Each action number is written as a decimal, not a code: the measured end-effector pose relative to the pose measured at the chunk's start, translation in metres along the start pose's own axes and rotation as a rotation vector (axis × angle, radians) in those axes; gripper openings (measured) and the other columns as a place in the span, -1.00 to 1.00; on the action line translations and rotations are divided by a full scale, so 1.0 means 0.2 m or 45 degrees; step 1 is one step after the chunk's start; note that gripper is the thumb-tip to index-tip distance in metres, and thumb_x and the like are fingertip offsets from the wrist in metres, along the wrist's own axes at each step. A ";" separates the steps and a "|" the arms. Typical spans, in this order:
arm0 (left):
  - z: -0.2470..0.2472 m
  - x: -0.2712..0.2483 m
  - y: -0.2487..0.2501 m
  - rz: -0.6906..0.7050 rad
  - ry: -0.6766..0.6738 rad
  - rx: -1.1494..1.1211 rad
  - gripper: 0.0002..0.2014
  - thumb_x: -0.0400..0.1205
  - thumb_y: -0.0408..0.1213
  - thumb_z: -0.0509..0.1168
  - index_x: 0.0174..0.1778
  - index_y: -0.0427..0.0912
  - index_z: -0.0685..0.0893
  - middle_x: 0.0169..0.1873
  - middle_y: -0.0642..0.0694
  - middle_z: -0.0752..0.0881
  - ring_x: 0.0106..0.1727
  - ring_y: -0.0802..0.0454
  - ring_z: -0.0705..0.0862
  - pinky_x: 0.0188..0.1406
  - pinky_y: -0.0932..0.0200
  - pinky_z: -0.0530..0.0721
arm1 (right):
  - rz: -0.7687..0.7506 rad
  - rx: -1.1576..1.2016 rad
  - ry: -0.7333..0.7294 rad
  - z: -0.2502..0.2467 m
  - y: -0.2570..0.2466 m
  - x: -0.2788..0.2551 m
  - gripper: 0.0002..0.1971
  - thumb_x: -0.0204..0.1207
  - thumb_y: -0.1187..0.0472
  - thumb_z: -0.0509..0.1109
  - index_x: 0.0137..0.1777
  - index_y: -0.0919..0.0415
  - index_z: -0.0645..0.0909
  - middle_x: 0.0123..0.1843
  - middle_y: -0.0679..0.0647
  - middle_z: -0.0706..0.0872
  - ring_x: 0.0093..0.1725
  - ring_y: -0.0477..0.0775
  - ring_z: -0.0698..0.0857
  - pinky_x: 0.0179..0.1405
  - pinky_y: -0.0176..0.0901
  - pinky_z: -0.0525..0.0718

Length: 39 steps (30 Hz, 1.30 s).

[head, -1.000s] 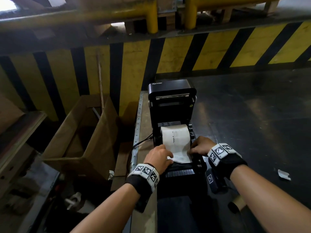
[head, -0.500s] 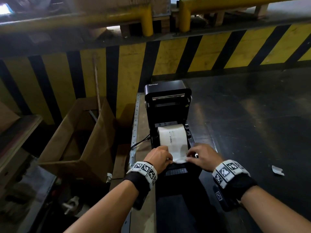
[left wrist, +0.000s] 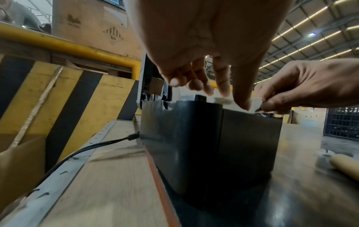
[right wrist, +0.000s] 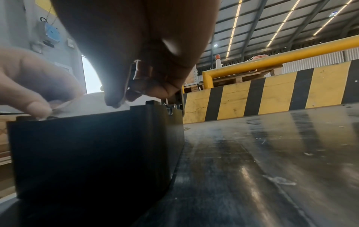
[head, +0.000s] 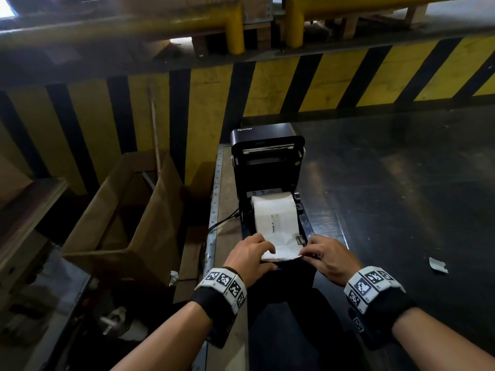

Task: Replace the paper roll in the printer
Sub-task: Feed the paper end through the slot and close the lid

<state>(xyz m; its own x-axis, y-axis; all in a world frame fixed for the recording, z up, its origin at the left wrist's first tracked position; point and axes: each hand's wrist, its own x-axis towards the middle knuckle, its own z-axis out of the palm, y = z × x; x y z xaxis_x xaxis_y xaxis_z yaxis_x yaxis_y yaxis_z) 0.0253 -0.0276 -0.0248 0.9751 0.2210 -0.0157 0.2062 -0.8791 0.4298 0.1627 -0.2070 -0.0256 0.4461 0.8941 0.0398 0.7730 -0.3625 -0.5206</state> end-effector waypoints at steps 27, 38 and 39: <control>0.03 -0.29 0.09 0.212 -0.080 -0.063 -0.75 0.60 -0.13 0.23 -0.06 -0.15 0.77 -0.10 -0.11 0.77 -0.05 -0.05 0.70 0.02 -0.04 0.68 | 0.044 -0.011 -0.148 -0.05 -0.10 -0.26 -0.91 0.38 0.11 0.48 -0.22 0.10 0.77 -0.20 0.03 0.76 -0.12 -0.01 0.70 -0.04 -0.05 0.68; 0.03 -0.28 0.11 0.145 -0.225 -0.030 -0.74 0.55 -0.02 0.33 -0.07 -0.12 0.78 -0.11 -0.07 0.79 -0.11 0.03 0.68 -0.01 0.08 0.67 | 0.149 -0.017 -0.368 -0.05 -0.10 -0.25 -0.88 0.38 0.15 0.47 -0.11 0.12 0.74 -0.21 -0.13 0.64 -0.19 -0.11 0.63 -0.09 -0.20 0.62; 0.01 -0.26 0.11 0.119 -0.234 -0.046 -0.71 0.53 0.01 0.35 -0.04 -0.12 0.78 -0.12 -0.07 0.79 -0.15 0.08 0.66 -0.06 0.16 0.65 | 0.158 -0.006 -0.414 -0.07 -0.10 -0.24 -0.84 0.38 0.18 0.45 -0.05 0.12 0.73 -0.15 -0.10 0.68 -0.21 -0.13 0.63 -0.11 -0.26 0.61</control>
<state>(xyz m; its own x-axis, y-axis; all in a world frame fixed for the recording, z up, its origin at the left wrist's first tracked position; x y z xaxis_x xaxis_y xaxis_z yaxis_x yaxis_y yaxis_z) -0.0211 -0.0593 -0.0164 0.9890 0.0554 -0.1370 0.1140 -0.8756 0.4693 0.1320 -0.2465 -0.0048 0.3707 0.8798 -0.2977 0.7241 -0.4745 -0.5006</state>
